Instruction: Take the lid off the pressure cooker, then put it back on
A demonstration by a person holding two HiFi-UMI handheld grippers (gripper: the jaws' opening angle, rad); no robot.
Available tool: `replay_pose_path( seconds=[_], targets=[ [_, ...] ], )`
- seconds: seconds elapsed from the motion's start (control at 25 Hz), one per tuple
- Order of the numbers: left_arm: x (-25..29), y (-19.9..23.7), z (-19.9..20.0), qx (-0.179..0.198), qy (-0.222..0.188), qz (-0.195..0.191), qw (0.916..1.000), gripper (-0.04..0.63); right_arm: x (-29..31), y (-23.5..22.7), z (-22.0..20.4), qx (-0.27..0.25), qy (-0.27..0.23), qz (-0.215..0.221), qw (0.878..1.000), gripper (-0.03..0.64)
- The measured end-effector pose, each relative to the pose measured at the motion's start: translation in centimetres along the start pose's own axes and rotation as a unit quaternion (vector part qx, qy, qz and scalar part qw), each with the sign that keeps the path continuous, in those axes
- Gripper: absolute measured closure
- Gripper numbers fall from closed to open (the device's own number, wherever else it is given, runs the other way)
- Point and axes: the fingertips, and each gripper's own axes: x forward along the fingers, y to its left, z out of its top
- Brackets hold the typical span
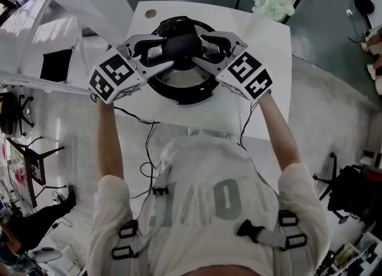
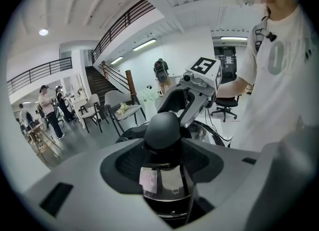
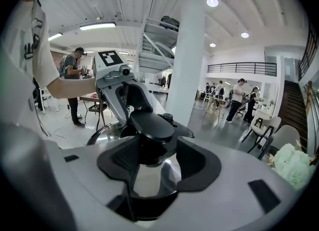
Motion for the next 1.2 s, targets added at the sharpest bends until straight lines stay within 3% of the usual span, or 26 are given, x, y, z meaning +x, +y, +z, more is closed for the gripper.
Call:
replay_pose_path(
  seconds=[0.16,0.32,0.44,0.6,0.68,0.8,0.92,1.2],
  targets=[
    [-0.2,0.1,0.0,-0.003,-0.015,0.018,0.9997,0.364,-0.1,0.3,0.1,0.019,-0.011,0.029,0.999,0.391],
    [-1.8,0.6,0.0,-0.026,-0.038,0.042,0.9981,0.364,-2.0,-0.1,1.8,0.049,-0.062,0.027,0.997,0.405],
    [-4.8,2.0,2.2,-0.042,-0.105,0.1,0.9886,0.406,-3.5,-1.1,2.8,0.044,-0.079,0.001,0.996,0.408],
    [-8.4,2.9,6.1,-0.032,-0.178,0.217,0.9594,0.533,-5.0,-1.7,3.6,0.037,-0.097,-0.034,0.994,0.445],
    [-8.9,2.5,7.9,-0.025,-0.197,0.271,0.9419,0.551,-5.7,-2.1,4.2,0.043,-0.12,-0.055,0.99,0.478],
    [-9.1,1.5,9.5,-0.045,-0.223,0.349,0.9089,0.564,-7.0,-2.8,4.7,0.057,-0.154,-0.099,0.981,0.536],
    [-8.7,0.2,9.6,-0.078,-0.225,0.42,0.8757,0.577,-9.0,-3.1,4.7,0.078,-0.19,-0.142,0.968,0.606],
    [-6.8,-4.1,9.1,-0.1,-0.227,0.48,0.8411,0.577,-12.3,-2.7,2.5,0.099,-0.215,-0.231,0.944,0.607]
  ],
)
